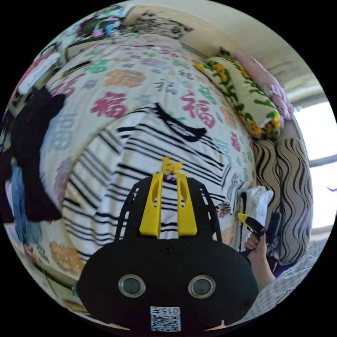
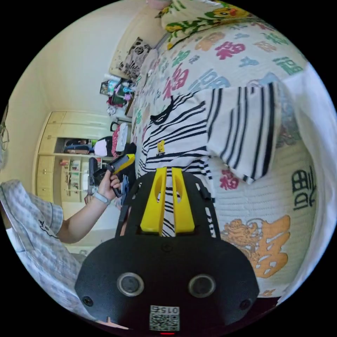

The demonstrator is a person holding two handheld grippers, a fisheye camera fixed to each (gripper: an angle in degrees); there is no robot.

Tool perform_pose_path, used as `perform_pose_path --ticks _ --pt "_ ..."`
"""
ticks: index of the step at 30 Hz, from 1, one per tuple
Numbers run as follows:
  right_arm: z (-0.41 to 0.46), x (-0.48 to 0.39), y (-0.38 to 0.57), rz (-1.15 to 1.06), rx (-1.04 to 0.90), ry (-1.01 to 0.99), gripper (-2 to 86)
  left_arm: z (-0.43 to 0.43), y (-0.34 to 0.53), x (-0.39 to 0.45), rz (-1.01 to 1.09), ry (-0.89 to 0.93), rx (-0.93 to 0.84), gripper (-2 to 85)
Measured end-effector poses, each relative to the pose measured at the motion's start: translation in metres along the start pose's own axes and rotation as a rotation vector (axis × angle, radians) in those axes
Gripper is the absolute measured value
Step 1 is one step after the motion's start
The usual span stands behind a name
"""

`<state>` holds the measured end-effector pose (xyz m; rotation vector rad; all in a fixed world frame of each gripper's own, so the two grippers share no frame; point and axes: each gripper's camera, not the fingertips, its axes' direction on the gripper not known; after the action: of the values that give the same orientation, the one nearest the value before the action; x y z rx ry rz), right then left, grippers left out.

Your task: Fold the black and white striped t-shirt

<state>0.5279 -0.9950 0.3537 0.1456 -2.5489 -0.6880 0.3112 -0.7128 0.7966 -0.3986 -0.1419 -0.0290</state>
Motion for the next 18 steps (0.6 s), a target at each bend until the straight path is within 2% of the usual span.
perform_pose_path --ticks 3,5,10,14,16,17,18 --pt "0.092 -0.028 -0.026 -0.106 -0.146 -0.067 6.5 -0.066 0.049 -0.114 -0.292 -0.091 -0.018 6.8" --pt "0.154 -0.048 -0.038 -0.166 -0.225 -0.073 7.5 -0.098 0.073 -0.160 -0.370 -0.105 -0.027 6.8" --pt "0.341 -0.118 -0.053 -0.373 -0.465 0.037 11.4 -0.142 0.092 -0.222 -0.359 -0.015 -0.055 7.1" --pt "0.506 -0.149 -0.039 -0.569 -0.669 0.371 10.8 -0.170 0.088 -0.242 -0.298 0.132 -0.047 7.0" --pt "0.569 -0.136 -0.031 -0.594 -0.824 0.490 6.4 -0.182 0.089 -0.248 -0.279 0.194 -0.057 6.9" --pt "0.597 -0.124 -0.030 -0.592 -0.868 0.573 1.1 -0.192 0.090 -0.252 -0.269 0.226 -0.066 6.9" --pt "0.610 -0.118 -0.033 -0.602 -0.855 0.610 0.5 -0.205 0.091 -0.256 -0.260 0.258 -0.061 6.8"
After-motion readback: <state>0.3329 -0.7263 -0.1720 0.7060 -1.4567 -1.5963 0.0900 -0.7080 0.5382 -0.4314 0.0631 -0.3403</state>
